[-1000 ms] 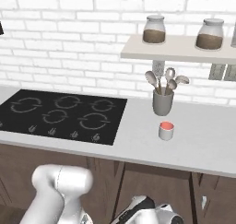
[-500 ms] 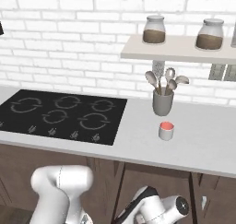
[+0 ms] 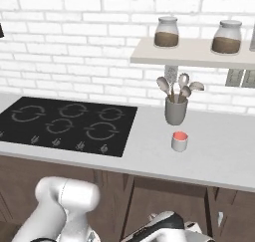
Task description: Pick the tongs from the drawer and place it on the counter.
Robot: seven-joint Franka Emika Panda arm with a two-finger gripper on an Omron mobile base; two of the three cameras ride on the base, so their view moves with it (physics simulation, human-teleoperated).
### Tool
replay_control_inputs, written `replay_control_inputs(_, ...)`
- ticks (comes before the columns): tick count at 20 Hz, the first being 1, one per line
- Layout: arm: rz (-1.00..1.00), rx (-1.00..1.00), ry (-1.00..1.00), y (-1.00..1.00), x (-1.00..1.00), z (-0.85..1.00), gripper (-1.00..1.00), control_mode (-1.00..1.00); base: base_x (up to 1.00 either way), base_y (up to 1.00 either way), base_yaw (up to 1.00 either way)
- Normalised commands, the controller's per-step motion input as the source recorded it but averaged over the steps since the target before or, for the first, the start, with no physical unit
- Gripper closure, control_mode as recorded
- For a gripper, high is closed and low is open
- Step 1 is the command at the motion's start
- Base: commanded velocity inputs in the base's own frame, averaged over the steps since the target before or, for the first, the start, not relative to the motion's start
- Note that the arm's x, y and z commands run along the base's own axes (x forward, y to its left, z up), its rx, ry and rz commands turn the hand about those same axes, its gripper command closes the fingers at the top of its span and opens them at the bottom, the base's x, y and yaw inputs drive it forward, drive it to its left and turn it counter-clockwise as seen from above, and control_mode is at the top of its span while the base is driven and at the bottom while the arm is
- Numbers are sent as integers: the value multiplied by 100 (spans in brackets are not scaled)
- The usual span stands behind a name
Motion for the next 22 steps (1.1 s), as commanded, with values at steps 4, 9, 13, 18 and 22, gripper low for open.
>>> replay_control_inputs(4, 0, 0, -3, 83, 0, 100, 100, -100, 0, 0, 0)
replay_control_inputs(9, 0, 6, -4, 83, 0, 100, 100, -100, 0, 0, 0)
replay_control_inputs(13, 0, 9, -2, 99, 57, 100, 100, -100, 0, 0, 0)
replay_control_inputs(18, 0, 10, -5, 46, 97, 100, 100, -100, 0, 0, 0)
replay_control_inputs(22, 0, 6, 0, 1, 100, 94, 100, -100, 0, 0, 0)
